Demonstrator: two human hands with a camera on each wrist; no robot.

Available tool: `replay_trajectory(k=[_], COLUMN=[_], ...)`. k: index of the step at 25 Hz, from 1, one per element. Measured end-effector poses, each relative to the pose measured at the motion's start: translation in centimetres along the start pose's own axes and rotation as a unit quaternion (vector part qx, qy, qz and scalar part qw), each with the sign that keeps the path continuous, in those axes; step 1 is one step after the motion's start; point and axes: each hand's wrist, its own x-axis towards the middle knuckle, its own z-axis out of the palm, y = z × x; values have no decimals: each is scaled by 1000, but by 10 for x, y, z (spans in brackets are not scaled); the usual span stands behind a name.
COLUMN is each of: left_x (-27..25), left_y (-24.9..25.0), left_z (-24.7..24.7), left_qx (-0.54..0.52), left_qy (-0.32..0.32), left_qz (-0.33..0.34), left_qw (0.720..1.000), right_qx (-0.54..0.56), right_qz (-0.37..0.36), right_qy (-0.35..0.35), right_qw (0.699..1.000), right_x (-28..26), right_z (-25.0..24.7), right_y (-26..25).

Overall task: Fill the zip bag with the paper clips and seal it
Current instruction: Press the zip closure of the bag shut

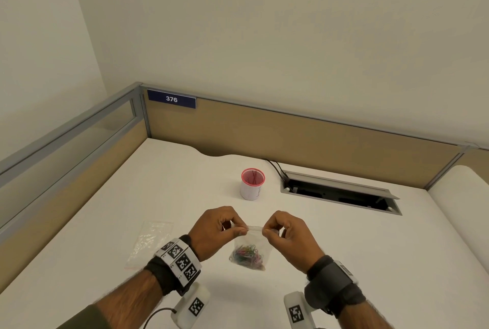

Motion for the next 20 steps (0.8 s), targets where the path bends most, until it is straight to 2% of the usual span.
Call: replay_trajectory(k=[7,11,14,20], left_x=[4,8,9,5], left_y=[-3,2,12,13], left_z=[6,2,7,14], left_qx=[5,52,47,42], left_qy=[8,-16,-20,-14], left_qz=[-31,4,25,29], left_qw=[999,999,998,999], right_qx=[-18,-19,-18,-26], right_qz=[12,-1,-10,-9], right_qy=[-21,-14,-11,-10], right_qw=[1000,1000,1000,1000], right_x=[1,4,5,4], right_z=[4,6,8,6], right_y=[5,0,-3,-4])
